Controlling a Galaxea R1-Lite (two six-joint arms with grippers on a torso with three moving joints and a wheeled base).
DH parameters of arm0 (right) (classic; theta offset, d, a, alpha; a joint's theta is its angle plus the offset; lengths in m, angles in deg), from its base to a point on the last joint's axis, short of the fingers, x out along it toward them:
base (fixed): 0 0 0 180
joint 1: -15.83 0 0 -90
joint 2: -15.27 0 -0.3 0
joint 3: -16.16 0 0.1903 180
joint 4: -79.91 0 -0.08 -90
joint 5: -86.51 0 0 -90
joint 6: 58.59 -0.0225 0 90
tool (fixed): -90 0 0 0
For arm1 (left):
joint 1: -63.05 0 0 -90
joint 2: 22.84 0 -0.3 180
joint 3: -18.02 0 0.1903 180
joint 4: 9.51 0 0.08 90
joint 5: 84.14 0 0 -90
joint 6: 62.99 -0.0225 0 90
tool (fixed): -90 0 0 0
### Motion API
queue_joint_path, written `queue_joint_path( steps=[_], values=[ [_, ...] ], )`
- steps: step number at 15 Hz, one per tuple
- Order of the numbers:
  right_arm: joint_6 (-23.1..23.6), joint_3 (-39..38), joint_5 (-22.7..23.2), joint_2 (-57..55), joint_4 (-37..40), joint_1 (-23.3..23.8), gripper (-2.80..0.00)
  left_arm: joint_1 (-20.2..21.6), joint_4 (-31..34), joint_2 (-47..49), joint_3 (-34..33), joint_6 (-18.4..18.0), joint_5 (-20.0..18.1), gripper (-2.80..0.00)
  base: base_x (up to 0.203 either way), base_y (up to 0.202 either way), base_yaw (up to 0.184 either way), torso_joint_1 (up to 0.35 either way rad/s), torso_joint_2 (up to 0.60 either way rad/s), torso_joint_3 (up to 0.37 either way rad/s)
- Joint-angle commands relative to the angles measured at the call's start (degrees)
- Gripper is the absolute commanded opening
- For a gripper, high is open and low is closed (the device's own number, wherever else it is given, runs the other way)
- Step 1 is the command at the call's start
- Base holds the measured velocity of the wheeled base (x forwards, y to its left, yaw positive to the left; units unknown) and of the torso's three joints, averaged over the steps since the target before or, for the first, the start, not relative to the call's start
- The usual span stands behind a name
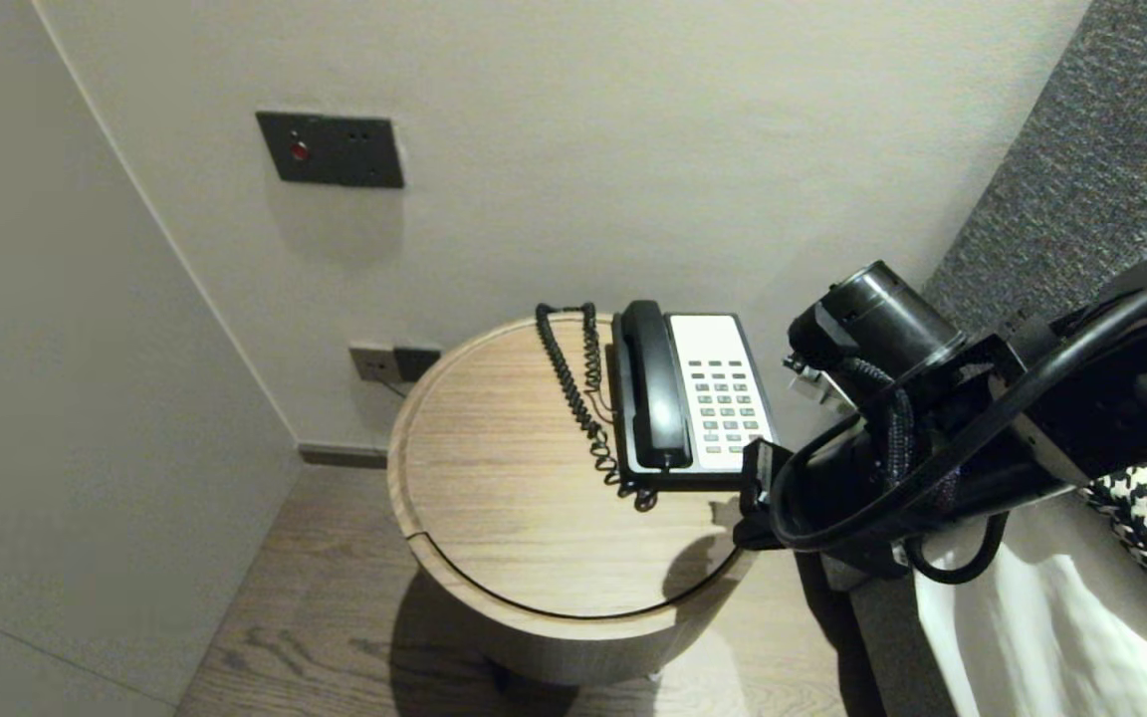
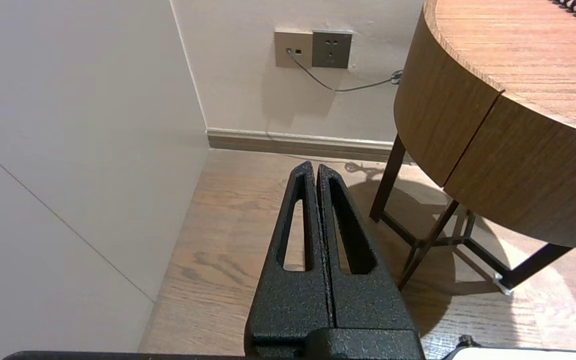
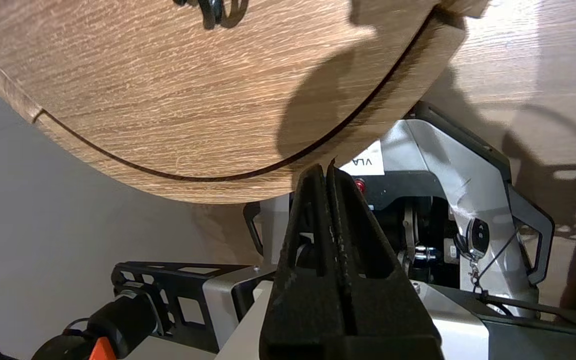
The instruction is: Open the nightstand drawer
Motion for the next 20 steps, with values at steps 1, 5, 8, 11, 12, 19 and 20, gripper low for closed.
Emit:
queue_joint_path(
  steps=[1,5,8,11,12,19,20],
  values=[
    [-0.23,-0.58,0.04,-0.36,0.16,-0.11,-2.80,0.02,-0.02,-0.09,0.00,-0.04,0.05,-2.80,0.000,0.000,0.000,0.000,0.00,0.000],
    [-0.17,-4.68,-0.13,-0.85,-5.15,-0.11,-2.80,0.02,-0.02,-0.09,0.00,-0.02,0.05,-2.80,0.000,0.000,0.000,0.000,0.00,0.000],
    [-0.25,-5.94,-0.05,-1.56,-8.03,0.07,-2.80,0.02,-0.02,-0.09,0.00,-0.02,0.05,-2.80,0.000,0.000,0.000,0.000,0.00,0.000],
    [-0.34,-6.38,-0.14,-2.63,-9.10,0.16,-2.80,0.02,-0.02,-0.09,0.00,-0.02,0.05,-2.80,0.000,0.000,0.000,0.000,0.00,0.000],
    [-0.33,-6.56,-0.14,-3.00,-9.38,0.16,-2.80,0.02,-0.02,-0.09,0.00,-0.02,0.05,-2.80,0.000,0.000,0.000,0.000,0.00,0.000],
    [-0.25,-7.69,-0.14,-4.84,-12.74,0.24,-2.80,0.02,-0.02,-0.09,0.00,-0.02,0.05,-2.80,0.000,0.000,0.000,0.000,0.00,0.000],
    [-0.25,-8.08,-0.14,-5.10,-12.80,0.17,-2.80,0.02,-0.02,-0.09,0.00,-0.02,0.05,-2.80,0.000,0.000,0.000,0.000,0.00,0.000]
  ],
)
